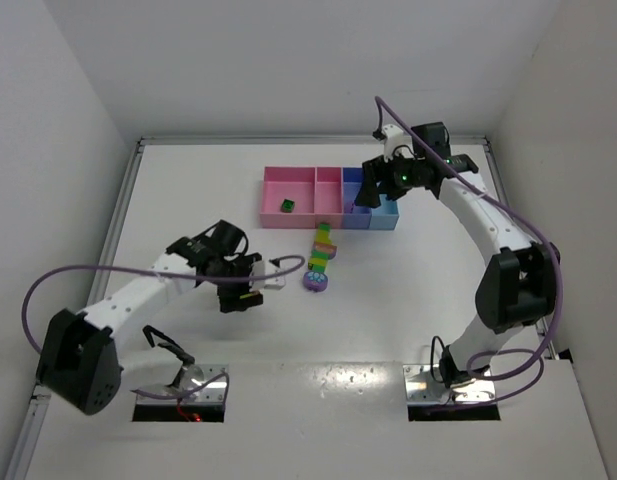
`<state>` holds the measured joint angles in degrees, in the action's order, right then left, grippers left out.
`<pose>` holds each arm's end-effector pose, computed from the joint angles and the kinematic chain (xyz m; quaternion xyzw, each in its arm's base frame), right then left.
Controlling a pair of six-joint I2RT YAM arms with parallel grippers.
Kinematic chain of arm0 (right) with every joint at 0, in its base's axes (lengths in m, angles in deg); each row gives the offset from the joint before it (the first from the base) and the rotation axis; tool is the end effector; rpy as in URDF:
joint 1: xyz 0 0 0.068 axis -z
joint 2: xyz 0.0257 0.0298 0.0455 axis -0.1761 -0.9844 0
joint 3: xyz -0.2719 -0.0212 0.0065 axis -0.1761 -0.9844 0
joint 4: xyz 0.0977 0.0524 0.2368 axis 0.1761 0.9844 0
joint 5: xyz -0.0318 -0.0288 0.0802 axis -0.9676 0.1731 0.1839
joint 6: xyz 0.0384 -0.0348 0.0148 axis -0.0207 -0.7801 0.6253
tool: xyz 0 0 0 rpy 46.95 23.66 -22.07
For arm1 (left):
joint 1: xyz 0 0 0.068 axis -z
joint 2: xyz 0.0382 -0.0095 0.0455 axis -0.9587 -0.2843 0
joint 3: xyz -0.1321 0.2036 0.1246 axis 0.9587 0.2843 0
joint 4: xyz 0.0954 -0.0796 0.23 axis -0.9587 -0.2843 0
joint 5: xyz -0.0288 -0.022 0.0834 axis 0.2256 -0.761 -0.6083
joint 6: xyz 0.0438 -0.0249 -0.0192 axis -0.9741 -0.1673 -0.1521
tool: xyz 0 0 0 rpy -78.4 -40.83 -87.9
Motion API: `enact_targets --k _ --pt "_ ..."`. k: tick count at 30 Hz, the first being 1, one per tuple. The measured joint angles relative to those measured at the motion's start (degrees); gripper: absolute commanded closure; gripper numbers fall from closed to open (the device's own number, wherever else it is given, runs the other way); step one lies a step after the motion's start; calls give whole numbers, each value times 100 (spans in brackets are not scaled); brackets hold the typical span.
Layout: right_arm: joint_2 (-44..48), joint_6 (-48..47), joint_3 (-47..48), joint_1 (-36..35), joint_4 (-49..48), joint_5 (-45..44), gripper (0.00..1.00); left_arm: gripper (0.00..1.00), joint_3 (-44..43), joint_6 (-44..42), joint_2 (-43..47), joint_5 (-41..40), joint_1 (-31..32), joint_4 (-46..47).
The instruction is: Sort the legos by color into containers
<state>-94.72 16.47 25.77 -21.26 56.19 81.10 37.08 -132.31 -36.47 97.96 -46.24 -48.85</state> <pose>0.3631 0.0897 0.3050 -0.1920 0.8783 0.2760 0.3400 0.1670 -0.0989 0.2169 0.6473 0.7245 -0.1202 0.2042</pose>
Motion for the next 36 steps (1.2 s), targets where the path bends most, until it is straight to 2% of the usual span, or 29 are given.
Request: enact_targets --k 4,10,15,20,23,26,36 --pt "129 -68 -323 0 116 -85 19 29 -538 1093 -772 149 -35 417" --pt "372 -131 -446 33 188 -212 19 31 -439 2621 -540 -101 -35 929" --pt "490 -162 -485 103 197 -221 19 30 -424 3259 -275 -625 -15 1185" --pt "492 -203 -494 136 203 -251 19 29 -433 3567 -682 -1152 48 1294" --pt "492 -249 -494 136 229 -258 19 25 -433 3615 -1062 -1309 85 1272" --pt "492 -297 -494 136 280 -267 18 22 -433 3598 -1209 -1338 136 1213" --pt "492 -372 -494 136 343 -299 18 22 -435 3515 -1775 -1329 232 1154"
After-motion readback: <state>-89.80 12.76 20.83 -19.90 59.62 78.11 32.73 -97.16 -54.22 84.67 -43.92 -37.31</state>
